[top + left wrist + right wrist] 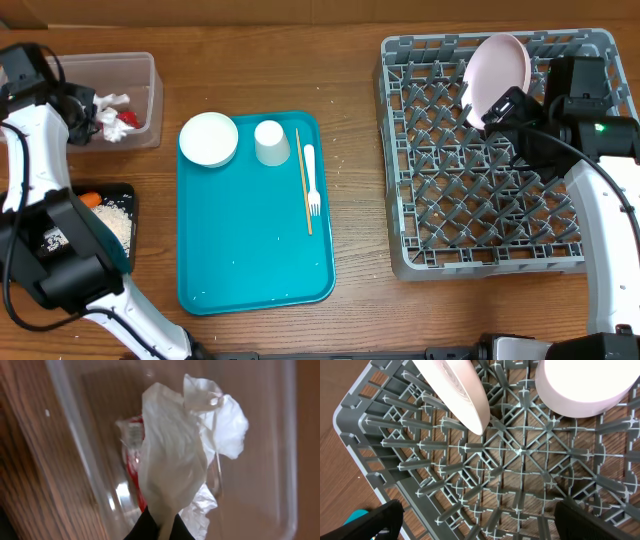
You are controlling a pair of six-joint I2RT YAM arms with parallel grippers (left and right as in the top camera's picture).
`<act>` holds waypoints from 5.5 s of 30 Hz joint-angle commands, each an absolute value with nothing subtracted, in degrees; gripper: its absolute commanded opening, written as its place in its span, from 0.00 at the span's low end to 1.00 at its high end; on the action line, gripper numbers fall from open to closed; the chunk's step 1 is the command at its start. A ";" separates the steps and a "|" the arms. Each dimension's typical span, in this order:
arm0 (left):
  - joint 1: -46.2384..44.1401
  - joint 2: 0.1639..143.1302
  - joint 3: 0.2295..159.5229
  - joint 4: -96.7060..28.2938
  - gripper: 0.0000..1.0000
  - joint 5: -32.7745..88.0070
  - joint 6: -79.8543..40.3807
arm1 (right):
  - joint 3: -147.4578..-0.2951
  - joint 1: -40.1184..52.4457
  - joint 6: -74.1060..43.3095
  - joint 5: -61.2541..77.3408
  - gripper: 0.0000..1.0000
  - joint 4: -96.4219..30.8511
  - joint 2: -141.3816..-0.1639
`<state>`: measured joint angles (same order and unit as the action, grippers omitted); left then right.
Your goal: Sort waste into correct bins and load items into the dishwasher rack
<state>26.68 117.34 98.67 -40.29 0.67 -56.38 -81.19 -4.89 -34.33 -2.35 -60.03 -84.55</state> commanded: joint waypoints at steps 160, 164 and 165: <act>-12.32 117.95 94.98 -81.32 0.21 23.79 3.68 | -81.06 -5.06 -34.52 -2.94 1.00 -59.81 -84.58; -12.78 117.95 95.00 -83.15 0.59 23.83 2.48 | -81.06 -5.06 -34.52 -2.94 1.00 -59.81 -84.58; -12.78 117.95 95.07 -83.90 0.69 23.88 2.39 | -81.06 -5.06 -34.52 -2.94 1.00 -59.81 -84.58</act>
<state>-12.88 117.99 93.82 -82.56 22.90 4.25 -81.19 -4.89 -34.30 -2.37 -60.01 -84.55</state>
